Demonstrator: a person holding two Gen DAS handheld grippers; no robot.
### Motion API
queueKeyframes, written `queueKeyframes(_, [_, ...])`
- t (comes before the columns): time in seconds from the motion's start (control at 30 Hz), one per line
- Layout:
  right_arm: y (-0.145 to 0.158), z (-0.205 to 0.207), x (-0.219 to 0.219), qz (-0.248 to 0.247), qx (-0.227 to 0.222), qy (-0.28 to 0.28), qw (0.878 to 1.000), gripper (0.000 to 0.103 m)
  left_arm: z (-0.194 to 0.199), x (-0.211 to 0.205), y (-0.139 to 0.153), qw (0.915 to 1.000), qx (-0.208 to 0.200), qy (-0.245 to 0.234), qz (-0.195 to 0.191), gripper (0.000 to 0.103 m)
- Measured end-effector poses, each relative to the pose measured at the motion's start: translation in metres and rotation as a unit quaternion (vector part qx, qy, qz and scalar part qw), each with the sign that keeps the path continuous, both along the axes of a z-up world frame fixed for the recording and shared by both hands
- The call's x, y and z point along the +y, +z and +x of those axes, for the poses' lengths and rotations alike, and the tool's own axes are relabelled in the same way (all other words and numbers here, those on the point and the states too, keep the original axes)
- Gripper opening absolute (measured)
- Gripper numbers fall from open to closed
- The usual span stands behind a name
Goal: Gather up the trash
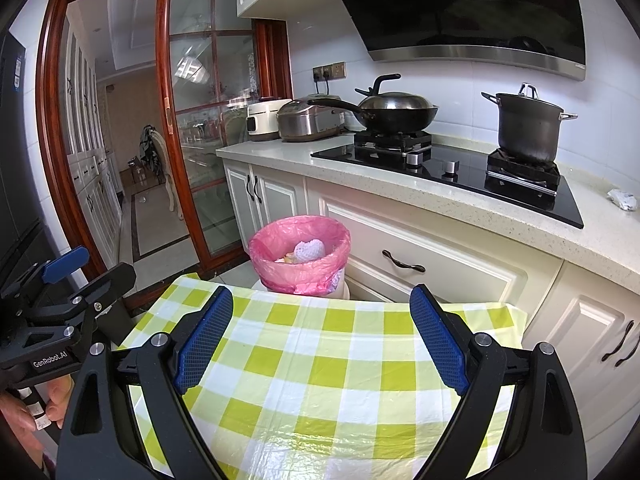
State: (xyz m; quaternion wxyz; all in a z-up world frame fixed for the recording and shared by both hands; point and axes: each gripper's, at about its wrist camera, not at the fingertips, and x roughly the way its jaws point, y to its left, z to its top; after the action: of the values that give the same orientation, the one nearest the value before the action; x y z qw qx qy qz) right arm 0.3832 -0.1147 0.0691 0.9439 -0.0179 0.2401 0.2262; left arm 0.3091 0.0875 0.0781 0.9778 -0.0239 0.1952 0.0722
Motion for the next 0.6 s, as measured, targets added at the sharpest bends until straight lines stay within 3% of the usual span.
queueKeyframes(0.6, [-0.0009, 0.0, -0.005, 0.004, 0.001, -0.004, 1.0, 0.085, 0.0005, -0.0005, -0.0023, 0.9999, 0.001, 0.002, -0.015, 0.098])
